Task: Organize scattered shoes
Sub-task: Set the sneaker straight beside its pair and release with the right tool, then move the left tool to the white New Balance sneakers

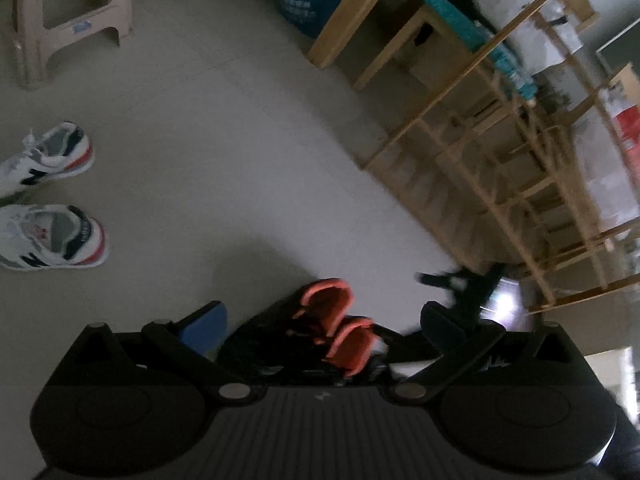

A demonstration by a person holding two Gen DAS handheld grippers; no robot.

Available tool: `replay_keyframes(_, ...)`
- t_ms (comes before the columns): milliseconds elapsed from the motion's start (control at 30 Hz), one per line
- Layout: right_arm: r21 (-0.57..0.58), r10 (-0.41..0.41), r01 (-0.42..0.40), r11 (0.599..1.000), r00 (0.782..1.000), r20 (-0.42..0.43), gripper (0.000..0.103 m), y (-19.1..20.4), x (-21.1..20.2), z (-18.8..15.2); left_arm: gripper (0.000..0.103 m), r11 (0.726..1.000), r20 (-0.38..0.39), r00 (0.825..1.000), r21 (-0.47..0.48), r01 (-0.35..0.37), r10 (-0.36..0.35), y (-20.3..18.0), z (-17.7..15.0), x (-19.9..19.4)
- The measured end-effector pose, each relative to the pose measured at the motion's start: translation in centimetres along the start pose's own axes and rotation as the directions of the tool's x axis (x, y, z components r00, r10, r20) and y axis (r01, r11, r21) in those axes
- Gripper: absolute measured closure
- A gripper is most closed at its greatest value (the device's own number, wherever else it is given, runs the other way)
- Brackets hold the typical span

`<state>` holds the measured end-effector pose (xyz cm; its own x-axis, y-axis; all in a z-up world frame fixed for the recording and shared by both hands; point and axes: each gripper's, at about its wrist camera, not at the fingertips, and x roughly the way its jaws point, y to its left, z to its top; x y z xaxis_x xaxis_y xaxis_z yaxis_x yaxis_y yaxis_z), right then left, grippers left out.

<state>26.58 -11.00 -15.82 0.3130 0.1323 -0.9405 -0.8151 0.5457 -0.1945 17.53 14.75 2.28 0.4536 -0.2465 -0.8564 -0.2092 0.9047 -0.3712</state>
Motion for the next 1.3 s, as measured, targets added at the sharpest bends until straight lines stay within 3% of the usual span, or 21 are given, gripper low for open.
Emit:
replay_keyframes(200, 0.111, 0.001, -0.007, 0.994, 0.999, 0.051, 0.0, 3.4, -9.3, -4.3, 0.0, 0.99, -0.021, 0.996, 0.121, -0.079, 0.082, -0.1, -1.5, 2.8)
replay_keyframes(300, 0.192, 0.012, -0.021, 0.981, 0.999, 0.047, 0.0, 5.2, -13.1, -6.6, 0.0, 0.977, 0.035, 0.997, 0.197, -0.078, 0.073, 0.5, -2.1, 3.3)
replay_keyframes(467, 0.215, -0.003, -0.009, 0.977, 0.999, 0.054, 0.0, 7.5, -16.9, -8.9, 0.0, 0.962, 0.082, 0.994, 0.254, -0.097, 0.078, 1.5, -2.0, 3.3)
replay_keyframes(533, 0.204, -0.014, 0.004, 0.979, 0.999, 0.048, 0.0, 8.3, -17.6, -9.4, 0.0, 0.952, 0.11, 0.988, 0.276, -0.133, 0.106, 2.2, -1.6, 2.8)
replay_keyframes(600, 0.201, -0.028, 0.016, 0.98, 0.998, 0.058, 0.0, 9.1, -18.6, -9.9, 0.0, 0.924, 0.141, 0.971, 0.304, -0.23, 0.195, 3.4, -0.8, 2.2)
replay_keyframes(700, 0.207, -0.024, 0.007, 0.978, 0.997, 0.08, 0.0, 9.8, -19.2, -10.0, 0.0, 0.896, 0.137, 0.955, 0.332, -0.294, 0.263, 5.4, 1.0, 1.5)
replay_keyframes(833, 0.215, -0.022, -0.001, 0.977, 0.995, 0.102, 0.0, 10.5, -19.6, -9.9, 0.0, 0.913, 0.105, 0.967, 0.32, -0.253, 0.231, 8.7, 3.8, -0.1)
replay_keyframes(900, 0.228, -0.001, -0.026, 0.973, 0.993, 0.114, 0.0, 10.8, -19.4, -9.9, 0.0, 0.924, 0.045, 0.979, 0.323, -0.204, 0.2, 10.7, 5.0, 0.0)
replay_keyframes(967, 0.248, 0.015, -0.043, 0.968, 0.993, 0.113, 0.0, 10.9, -19.0, -9.9, 0.0, 0.927, 0.01, 0.979, 0.32, -0.196, 0.203, 12.3, 5.5, 0.6)
replay_keyframes(1167, 0.279, 0.068, -0.09, 0.956, 0.994, 0.087, 0.0, 11.7, -17.4, -9.2, 0.0, 0.947, -0.083, 0.97, 0.25, -0.202, 0.229, 18.4, 5.0, 6.2)
replay_keyframes(1300, 0.277, 0.122, -0.147, 0.95, 0.987, 0.107, 0.0, 12.4, -17.3, -8.5, 0.0, 0.973, -0.135, 0.973, 0.165, -0.164, 0.187, 22.2, 4.6, 10.5)
